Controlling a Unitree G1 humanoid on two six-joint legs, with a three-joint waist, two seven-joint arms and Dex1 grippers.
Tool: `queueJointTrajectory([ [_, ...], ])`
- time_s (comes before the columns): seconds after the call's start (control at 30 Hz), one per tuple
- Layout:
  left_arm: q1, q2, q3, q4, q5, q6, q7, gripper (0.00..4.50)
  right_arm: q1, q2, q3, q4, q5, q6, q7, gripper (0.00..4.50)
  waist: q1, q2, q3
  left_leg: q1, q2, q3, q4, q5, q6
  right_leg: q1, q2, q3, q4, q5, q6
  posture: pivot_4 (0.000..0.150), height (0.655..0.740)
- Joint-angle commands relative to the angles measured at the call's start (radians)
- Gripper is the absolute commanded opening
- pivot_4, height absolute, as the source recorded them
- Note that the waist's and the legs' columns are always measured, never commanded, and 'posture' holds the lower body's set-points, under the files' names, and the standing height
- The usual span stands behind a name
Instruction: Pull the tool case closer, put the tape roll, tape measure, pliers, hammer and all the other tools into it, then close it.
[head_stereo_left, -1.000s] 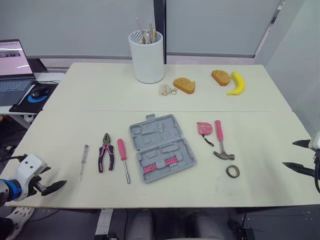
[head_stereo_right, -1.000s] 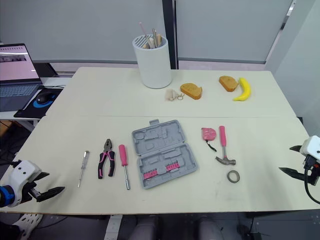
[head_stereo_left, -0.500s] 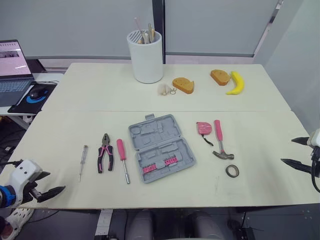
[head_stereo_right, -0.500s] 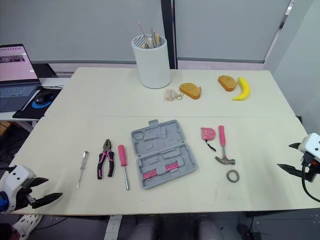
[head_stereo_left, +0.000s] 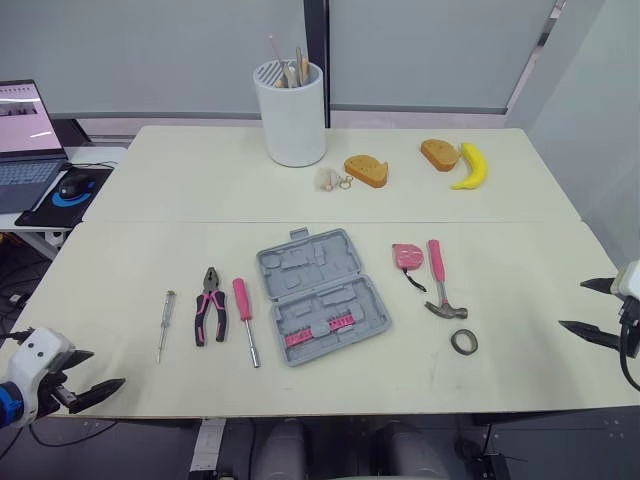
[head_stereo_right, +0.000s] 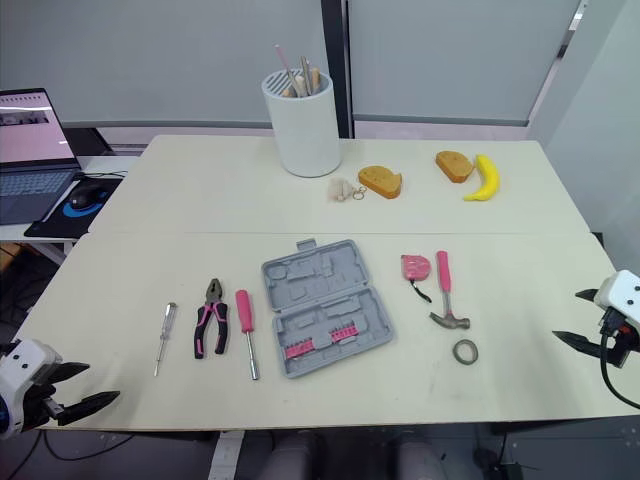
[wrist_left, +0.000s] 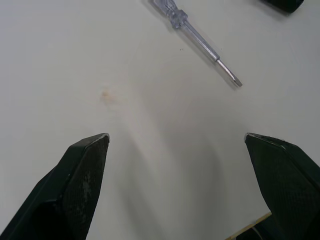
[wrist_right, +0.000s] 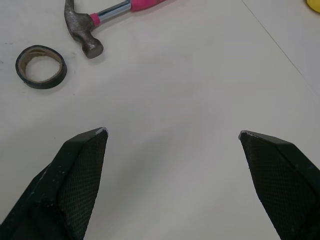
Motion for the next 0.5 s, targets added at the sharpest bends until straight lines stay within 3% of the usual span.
queueJointTrajectory([
  [0.03, 0.024, -0.011, 0.036, -0.063, -0.022, 0.016, 0.016, 4.5, 0.023, 0.006, -0.049, -0.073, 0.027, 0.028, -0.01, 4.47, 0.0, 0.0, 0.0, 0.0, 0.0, 0.0, 0.0, 0.0, 0.0, 0.0, 0.0, 0.0, 0.0, 0.0, 0.0, 0.15, 0.74],
  [0.3, 0.035, -0.026, 0.045, -0.132, -0.03, 0.092, 0.062, 4.5, 0.048, 0.025, -0.074, -0.124, 0.041, 0.08, -0.05, 4.47, 0.001, 0.0, 0.0, 0.0, 0.0, 0.0, 0.0, 0.0, 0.0, 0.0, 0.0, 0.0, 0.0, 0.0, 0.0, 0.15, 0.74],
  [0.5, -0.013, -0.095, 0.02, -0.355, -0.096, 0.232, 0.116, 4.5, -0.052, 0.079, -0.001, -0.292, 0.111, 0.207, -0.099, 4.47, 0.0, 0.0, 0.0, 0.0, 0.0, 0.0, 0.001, 0.0, 0.0, 0.0, 0.0, 0.001, 0.0, 0.0, 0.0, 0.15, 0.74],
])
